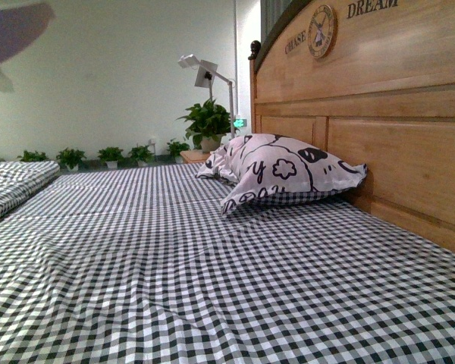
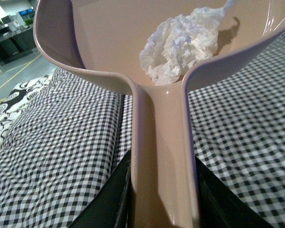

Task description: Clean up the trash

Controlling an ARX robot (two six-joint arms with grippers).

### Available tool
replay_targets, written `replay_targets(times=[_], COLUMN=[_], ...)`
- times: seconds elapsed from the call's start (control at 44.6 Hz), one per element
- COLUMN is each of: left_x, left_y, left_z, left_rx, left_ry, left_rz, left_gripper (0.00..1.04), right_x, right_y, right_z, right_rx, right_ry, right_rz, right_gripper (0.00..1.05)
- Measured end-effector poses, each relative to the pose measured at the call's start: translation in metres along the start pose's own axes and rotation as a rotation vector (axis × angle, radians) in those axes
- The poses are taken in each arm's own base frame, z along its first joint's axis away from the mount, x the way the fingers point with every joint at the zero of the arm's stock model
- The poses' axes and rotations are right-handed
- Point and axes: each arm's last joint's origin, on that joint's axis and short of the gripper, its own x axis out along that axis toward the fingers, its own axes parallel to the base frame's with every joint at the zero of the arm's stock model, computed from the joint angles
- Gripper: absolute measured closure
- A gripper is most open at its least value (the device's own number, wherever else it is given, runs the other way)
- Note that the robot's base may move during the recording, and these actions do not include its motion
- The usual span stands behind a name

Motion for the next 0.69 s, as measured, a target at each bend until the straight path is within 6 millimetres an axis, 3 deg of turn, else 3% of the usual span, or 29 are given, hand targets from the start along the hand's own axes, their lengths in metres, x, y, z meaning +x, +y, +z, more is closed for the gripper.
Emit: replay_targets(times=[0.157,0.381,0.538,0.695], left_x=[-0.041,-0.086,-0.11,-0.111], left_y=[-0.007,-0.007,-0.011,-0.02], left_z=[0.023,0.037,0.043,0.035], left_rx=[-0.035,-0.063,-0.084,-0.093], left_ry=[-0.078,-0.159,-0.224,-0.205], left_rz=[-0.007,0.078,0.084,0.089], left_gripper=[0.77,0.77,0.77,0.77], right_x=[-0.039,-0.084,-0.095,-0.102], right_y=[0.017,0.034,0.037,0.037], right_z=[0.01,0.016,0.016,0.015], right_rx=[0.006,0.004,-0.012,-0.011], right_ry=[-0.078,-0.175,-0.231,-0.258], right_rz=[0.023,0.023,-0.021,-0.075], right_gripper=[0.85,0.85,0.85,0.85])
